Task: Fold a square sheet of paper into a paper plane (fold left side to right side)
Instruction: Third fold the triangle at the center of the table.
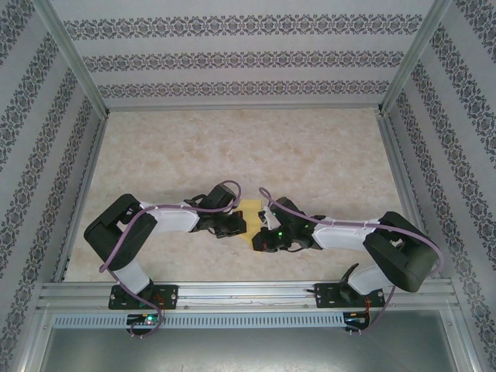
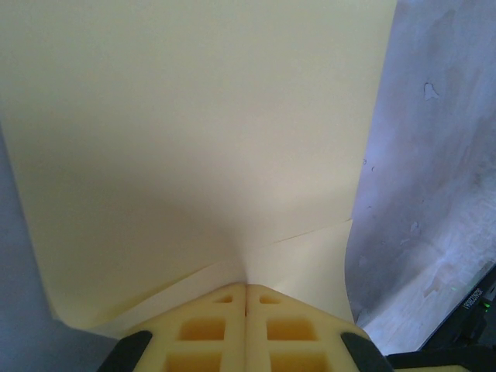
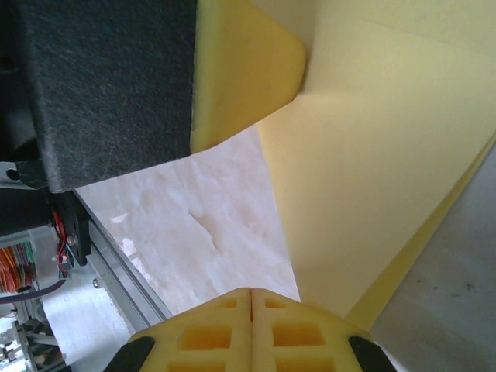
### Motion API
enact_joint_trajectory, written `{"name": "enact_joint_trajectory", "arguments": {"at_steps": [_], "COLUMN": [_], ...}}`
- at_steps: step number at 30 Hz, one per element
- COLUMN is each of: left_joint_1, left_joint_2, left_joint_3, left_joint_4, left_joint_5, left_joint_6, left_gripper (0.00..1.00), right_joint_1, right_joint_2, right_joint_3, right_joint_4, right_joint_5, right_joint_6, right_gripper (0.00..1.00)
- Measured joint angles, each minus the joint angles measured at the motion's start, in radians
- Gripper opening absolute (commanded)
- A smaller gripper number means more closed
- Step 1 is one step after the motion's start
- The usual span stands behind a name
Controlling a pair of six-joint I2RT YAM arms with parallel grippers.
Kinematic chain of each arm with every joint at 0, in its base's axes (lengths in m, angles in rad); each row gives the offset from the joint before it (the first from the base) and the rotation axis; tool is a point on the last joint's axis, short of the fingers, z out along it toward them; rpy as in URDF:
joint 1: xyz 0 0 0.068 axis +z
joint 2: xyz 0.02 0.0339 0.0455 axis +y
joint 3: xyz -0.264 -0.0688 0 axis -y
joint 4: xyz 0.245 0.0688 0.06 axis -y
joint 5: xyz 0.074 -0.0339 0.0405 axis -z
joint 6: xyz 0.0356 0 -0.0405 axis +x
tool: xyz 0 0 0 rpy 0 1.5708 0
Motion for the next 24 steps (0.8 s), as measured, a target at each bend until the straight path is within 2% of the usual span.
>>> {"name": "enact_joint_trajectory", "arguments": {"at_steps": [24], "left_joint_1": [0.0], "left_joint_2": [0.0], "left_joint_3": [0.001], "left_joint_4": [-0.001], "left_joint_5": [0.0], "left_joint_6": [0.0], "left_gripper": [0.03], "right_joint_1": [0.0], "right_joint_2": [0.041], "right_joint_3": [-0.007], "right_joint_4": [0.0], "right_joint_5": [0.019], "right_joint_6": [0.0], "right_gripper": [0.01]}}
